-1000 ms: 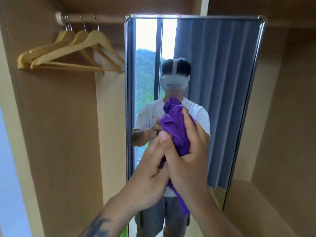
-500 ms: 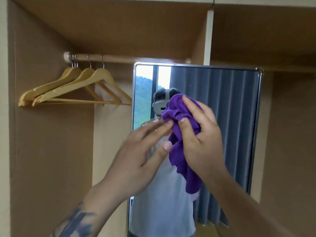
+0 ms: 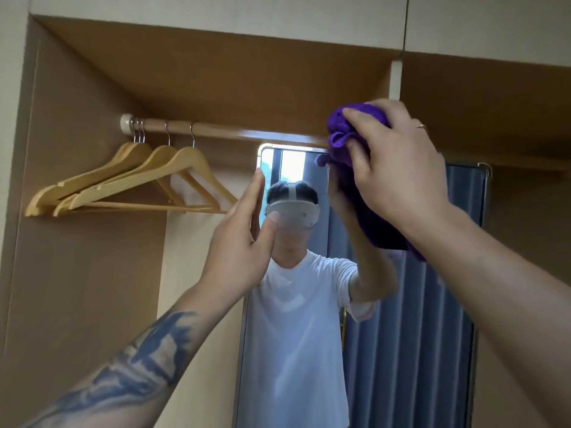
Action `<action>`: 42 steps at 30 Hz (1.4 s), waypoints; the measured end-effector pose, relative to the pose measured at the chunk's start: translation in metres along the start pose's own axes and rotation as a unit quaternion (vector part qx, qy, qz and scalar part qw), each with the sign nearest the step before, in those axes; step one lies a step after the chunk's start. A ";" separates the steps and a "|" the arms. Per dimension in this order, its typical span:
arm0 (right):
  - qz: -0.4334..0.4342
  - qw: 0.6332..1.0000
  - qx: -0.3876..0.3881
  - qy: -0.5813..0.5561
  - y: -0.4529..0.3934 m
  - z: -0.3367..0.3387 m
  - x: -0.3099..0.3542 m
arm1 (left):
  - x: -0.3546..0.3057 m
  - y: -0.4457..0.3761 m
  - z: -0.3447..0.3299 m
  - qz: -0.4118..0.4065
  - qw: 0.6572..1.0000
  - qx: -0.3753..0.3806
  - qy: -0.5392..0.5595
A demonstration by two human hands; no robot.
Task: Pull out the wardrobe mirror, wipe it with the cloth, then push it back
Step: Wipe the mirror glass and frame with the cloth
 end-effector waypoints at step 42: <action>-0.062 0.994 0.073 -0.049 -0.043 -0.043 0.054 | 0.015 0.018 -0.017 0.151 0.933 0.001 0.327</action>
Point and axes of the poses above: each hand's wrist, its own y-axis away from the middle knuckle, its own z-axis out of the back of the hand, x = y × z, the point moved 1 cm from there along -y, towards the middle knuckle, and after that the axes turned 4 degrees about -y, right-handed, at the moved point
